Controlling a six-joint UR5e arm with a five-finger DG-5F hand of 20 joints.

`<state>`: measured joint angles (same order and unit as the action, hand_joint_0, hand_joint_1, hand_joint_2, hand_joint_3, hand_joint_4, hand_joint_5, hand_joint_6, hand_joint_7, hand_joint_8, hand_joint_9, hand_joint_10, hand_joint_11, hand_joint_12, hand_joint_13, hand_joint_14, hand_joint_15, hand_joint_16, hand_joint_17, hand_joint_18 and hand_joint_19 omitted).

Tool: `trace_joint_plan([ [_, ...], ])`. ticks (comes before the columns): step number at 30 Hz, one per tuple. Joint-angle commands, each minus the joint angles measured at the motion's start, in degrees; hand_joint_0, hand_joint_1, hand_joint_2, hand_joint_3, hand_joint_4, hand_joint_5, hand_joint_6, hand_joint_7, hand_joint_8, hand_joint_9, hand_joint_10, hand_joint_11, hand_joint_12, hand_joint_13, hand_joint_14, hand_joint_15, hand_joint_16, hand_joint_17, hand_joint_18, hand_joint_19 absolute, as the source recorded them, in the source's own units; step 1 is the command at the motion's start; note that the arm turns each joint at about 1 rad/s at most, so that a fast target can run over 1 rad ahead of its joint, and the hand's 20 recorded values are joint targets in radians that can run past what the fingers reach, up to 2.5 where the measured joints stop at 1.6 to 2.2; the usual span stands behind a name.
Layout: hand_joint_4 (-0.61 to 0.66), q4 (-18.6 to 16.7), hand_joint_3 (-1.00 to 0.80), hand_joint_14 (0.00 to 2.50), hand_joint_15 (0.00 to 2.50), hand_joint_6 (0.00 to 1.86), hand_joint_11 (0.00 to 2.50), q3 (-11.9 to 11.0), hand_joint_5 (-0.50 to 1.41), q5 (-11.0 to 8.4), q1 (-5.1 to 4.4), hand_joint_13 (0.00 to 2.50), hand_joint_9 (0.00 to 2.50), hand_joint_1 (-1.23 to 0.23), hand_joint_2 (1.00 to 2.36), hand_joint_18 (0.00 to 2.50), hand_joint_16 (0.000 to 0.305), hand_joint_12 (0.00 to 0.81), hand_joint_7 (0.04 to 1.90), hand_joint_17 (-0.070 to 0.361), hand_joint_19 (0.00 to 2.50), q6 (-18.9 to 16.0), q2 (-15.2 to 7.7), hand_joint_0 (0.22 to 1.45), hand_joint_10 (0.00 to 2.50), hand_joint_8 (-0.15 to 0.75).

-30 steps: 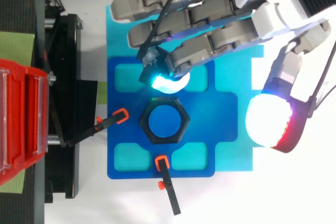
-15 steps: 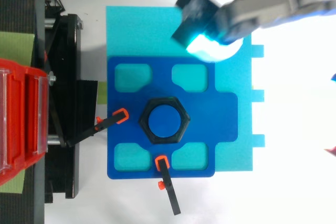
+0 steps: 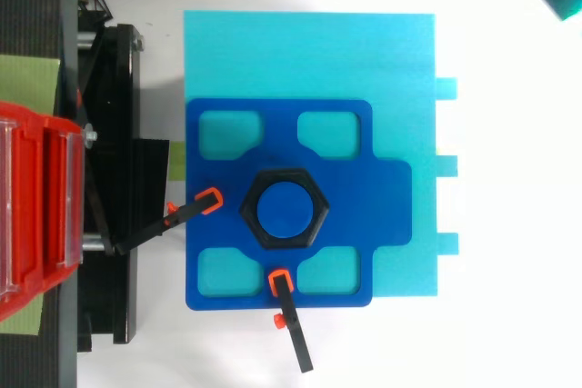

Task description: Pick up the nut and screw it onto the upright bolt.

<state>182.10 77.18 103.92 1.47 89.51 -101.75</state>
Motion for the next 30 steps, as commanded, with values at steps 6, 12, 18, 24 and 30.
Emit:
trace_joint_plan([
  [6, 0.17, -14.1, -0.5, 0.0, 0.0, 0.5, 0.0, 15.3, -0.21, -11.73, -2.61, 0.0, 0.2, -0.35, 1.0, 0.0, 0.046, 0.338, 0.74, 0.103, 0.0, -21.2, 3.8, 0.49, 0.0, 0.213],
  [12, 0.12, -17.7, -0.5, 0.0, 0.0, 0.5, 0.0, 18.8, -0.25, -21.66, -4.01, 0.0, 0.02, -0.32, 1.0, 0.0, 0.049, 0.347, 0.69, 0.11, 0.0, -43.6, 3.7, 0.48, 0.0, 0.197],
  [18, 0.1, -19.2, -0.5, 0.0, 0.0, 0.5, 0.0, 23.4, -0.26, -29.92, -5.24, 0.0, 0.0, -0.33, 1.0, 0.0, 0.05, 0.346, 0.68, 0.113, 0.0, -60.6, 3.7, 0.47, 0.0, 0.193],
  [24, 0.1, -19.2, -0.5, 0.0, 0.0, 0.5, 0.0, 23.7, -0.26, -30.62, -5.77, 0.0, 0.0, -0.33, 1.0, 0.0, 0.051, 0.347, 0.68, 0.115, 0.0, -60.7, 3.7, 0.47, 0.0, 0.195],
  [30, 0.1, -18.6, -0.5, 0.0, 0.0, 0.5, 0.0, 23.6, -0.26, -30.8, -5.51, 0.0, 0.0, -0.34, 1.0, 0.0, 0.051, 0.349, 0.68, 0.116, 0.0, -59.0, 3.8, 0.47, 0.0, 0.2],
])
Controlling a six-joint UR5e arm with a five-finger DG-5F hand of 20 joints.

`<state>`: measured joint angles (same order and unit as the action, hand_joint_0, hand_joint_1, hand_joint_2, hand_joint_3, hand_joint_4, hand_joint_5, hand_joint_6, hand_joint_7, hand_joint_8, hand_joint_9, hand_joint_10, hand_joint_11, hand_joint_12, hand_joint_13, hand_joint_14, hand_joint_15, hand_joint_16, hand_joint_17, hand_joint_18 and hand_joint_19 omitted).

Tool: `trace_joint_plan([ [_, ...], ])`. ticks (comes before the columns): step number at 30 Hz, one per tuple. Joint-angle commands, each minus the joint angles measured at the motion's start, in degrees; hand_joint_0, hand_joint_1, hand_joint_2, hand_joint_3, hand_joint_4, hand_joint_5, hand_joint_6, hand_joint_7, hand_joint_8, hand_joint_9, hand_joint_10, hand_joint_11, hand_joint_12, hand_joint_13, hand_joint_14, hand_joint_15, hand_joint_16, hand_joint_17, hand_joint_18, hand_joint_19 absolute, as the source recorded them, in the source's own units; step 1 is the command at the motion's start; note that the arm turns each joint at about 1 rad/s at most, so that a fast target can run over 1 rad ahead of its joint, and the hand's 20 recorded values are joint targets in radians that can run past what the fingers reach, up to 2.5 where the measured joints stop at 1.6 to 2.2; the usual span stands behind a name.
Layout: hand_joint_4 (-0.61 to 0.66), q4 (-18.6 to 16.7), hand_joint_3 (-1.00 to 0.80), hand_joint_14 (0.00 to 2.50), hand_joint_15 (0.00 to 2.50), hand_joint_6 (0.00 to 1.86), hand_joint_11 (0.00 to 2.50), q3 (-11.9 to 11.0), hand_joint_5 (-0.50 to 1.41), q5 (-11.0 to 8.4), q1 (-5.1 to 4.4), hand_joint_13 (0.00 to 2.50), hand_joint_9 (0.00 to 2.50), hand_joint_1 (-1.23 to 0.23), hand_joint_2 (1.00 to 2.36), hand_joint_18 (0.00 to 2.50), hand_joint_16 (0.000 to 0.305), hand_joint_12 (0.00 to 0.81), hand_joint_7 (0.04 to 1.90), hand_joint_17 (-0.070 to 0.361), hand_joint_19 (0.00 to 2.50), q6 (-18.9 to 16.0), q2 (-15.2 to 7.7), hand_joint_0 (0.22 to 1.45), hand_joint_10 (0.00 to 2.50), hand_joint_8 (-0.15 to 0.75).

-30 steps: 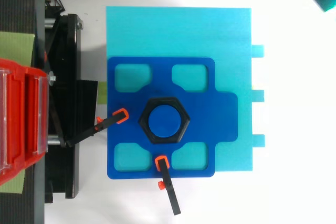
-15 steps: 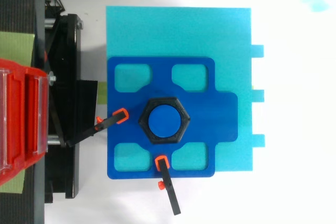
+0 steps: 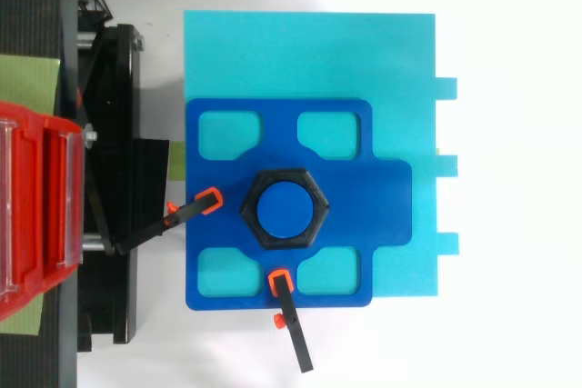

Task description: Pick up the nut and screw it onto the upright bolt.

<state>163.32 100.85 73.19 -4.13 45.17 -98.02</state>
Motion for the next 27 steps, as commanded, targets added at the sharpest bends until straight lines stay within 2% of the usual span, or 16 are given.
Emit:
trace_joint_plan([
  [1, 0.09, 0.2, -0.5, 0.0, 0.0, 0.5, 0.0, 0.1, -0.26, -0.06, 0.0, 0.0, 0.0, -0.34, 1.0, 0.0, 0.051, 0.35, 0.68, 0.116, 0.0, -14.6, 0.0, 0.47, 0.0, 0.2],
  [10, 0.07, 0.2, -0.5, 0.0, 0.0, 0.5, 0.0, 0.0, -0.25, -0.15, -0.09, 0.0, 0.0, -0.35, 1.0, 0.0, 0.051, 0.35, 0.66, 0.115, 0.0, -14.6, 0.0, 0.46, 0.0, 0.188],
  [23, 0.06, 0.2, -0.5, 0.0, 0.0, 0.5, 0.0, 0.1, -0.25, -0.15, 0.0, 0.0, 0.0, -0.35, 1.0, 0.0, 0.051, 0.346, 0.74, 0.114, 0.0, -14.6, 0.0, 0.46, 0.0, 0.183],
  [27, 0.06, 0.2, -0.5, 0.0, 0.0, 0.5, 0.0, 0.1, -0.25, -0.15, 0.0, 0.0, 0.0, -0.36, 1.0, 0.0, 0.051, 0.345, 0.7, 0.114, 0.0, -14.6, 0.0, 0.46, 0.0, 0.18],
])
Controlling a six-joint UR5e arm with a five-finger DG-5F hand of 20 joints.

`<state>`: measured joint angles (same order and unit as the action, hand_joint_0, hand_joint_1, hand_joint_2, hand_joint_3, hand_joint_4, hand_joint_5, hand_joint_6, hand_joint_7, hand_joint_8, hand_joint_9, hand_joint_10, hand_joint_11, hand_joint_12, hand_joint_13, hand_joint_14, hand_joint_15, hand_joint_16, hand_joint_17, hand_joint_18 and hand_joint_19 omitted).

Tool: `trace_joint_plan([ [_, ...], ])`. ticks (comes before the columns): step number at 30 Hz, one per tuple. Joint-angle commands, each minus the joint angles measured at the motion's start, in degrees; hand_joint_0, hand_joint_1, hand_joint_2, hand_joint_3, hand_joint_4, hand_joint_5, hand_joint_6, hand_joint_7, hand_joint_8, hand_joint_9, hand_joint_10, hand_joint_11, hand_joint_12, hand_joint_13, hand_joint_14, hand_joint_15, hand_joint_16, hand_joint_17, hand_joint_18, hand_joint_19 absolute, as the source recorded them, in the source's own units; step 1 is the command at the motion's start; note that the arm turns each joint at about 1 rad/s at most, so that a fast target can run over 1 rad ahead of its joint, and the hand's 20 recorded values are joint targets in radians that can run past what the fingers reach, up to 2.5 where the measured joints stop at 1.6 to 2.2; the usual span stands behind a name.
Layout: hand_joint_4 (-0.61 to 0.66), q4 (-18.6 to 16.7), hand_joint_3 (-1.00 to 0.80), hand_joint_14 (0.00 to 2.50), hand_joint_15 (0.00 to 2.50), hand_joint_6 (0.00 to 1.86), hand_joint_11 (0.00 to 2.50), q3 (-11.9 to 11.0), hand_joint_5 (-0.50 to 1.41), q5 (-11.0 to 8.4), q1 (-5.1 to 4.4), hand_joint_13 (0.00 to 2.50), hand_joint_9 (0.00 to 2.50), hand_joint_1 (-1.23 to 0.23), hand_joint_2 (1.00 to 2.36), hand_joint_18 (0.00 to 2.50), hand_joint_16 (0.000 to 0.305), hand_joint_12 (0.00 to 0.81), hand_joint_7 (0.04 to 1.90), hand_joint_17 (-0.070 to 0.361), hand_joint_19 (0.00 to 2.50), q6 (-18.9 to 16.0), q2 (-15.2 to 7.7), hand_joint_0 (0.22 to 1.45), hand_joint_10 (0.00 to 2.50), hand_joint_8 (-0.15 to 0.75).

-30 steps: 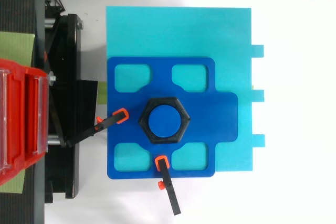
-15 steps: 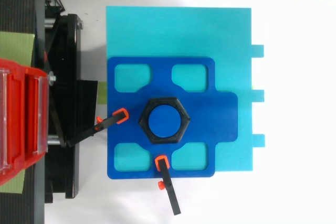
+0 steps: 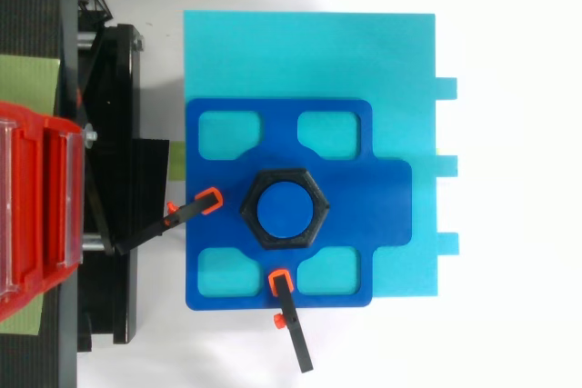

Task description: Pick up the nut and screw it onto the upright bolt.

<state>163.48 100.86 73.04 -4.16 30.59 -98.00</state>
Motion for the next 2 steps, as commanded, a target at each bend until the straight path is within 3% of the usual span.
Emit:
trace_joint_plan([
  [1, 0.06, 0.0, -0.5, 0.0, 0.0, 0.5, 0.0, 0.0, -0.25, -0.01, 0.03, 0.0, 0.0, -0.36, 1.0, 0.0, 0.051, 0.342, 0.73, 0.114, 0.0, 0.0, 0.0, 0.46, 0.0, 0.18],
  [2, 0.06, 0.0, -0.5, 0.0, 0.0, 0.5, 0.0, 0.0, -0.25, -0.01, -0.06, 0.0, 0.0, -0.36, 1.0, 0.0, 0.051, 0.342, 0.74, 0.114, 0.0, 0.0, 0.0, 0.46, 0.0, 0.18],
])
